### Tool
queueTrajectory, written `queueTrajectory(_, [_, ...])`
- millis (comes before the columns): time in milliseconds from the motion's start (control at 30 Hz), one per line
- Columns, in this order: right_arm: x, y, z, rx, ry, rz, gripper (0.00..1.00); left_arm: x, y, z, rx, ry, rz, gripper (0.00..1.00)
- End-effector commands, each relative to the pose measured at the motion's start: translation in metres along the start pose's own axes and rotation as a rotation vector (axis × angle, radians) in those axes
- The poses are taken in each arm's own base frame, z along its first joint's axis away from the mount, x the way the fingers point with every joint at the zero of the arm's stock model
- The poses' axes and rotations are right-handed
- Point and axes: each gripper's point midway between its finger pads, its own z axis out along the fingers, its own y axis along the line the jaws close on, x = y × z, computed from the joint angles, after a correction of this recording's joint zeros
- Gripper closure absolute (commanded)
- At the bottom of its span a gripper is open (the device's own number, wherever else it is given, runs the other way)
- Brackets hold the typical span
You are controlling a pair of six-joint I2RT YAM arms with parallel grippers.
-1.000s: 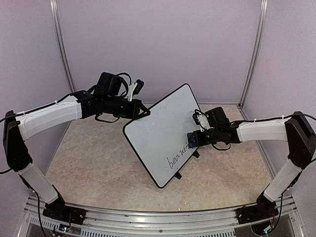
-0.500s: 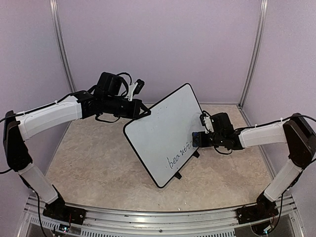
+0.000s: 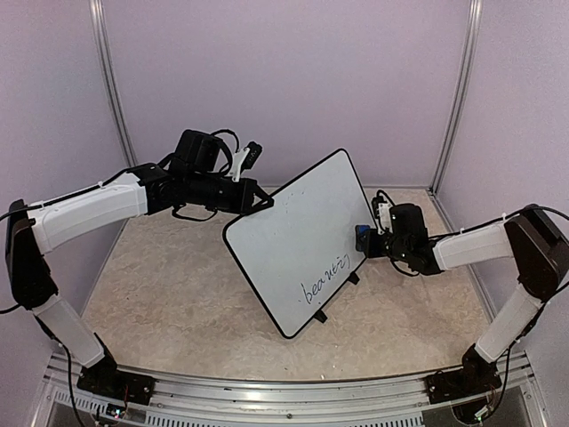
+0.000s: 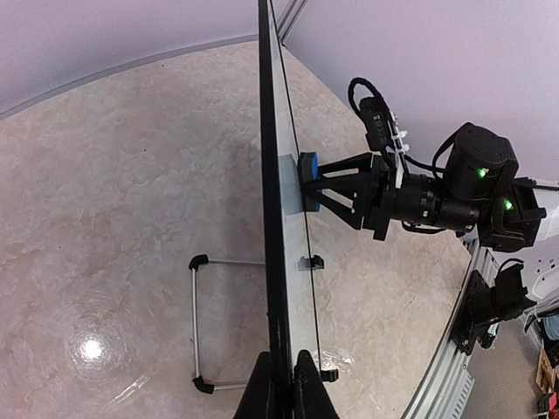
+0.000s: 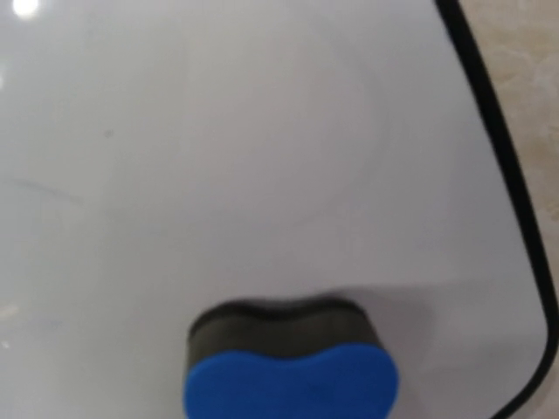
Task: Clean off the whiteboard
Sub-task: Erase the whiteboard at the center of the board.
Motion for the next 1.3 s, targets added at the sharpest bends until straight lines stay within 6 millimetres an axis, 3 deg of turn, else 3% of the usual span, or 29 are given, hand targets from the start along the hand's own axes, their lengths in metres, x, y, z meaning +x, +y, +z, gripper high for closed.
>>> queueTrajectory(0, [0.017,0.026,0.003,-0.089,-0.009,-0.071,0.70,0.011,-0.042,0.001,0.161,0.032,0.155,1.00])
queueTrajectory(200, [0.033,0.043,-0.006,-0.130,0.001,-0.118,0.70,0.013,-0.040,0.004,0.161,0.036,0.150,1.00])
queueTrajectory(533, [0.041,0.111,-0.015,-0.253,0.017,-0.265,0.70,0.014,-0.039,0.006,0.163,0.041,0.145,1.00])
queueTrajectory(933, [0.066,0.172,-0.024,-0.348,0.037,-0.353,0.70,0.013,-0.038,0.005,0.161,0.038,0.142,1.00])
queueTrajectory(1067, [0.066,0.171,-0.026,-0.343,0.037,-0.313,0.70,0.012,-0.038,0.004,0.160,0.036,0.142,1.00])
queueTrajectory(1267, [0.067,0.123,-0.020,-0.264,0.066,-0.228,0.70,0.012,-0.037,0.004,0.157,0.035,0.142,1.00])
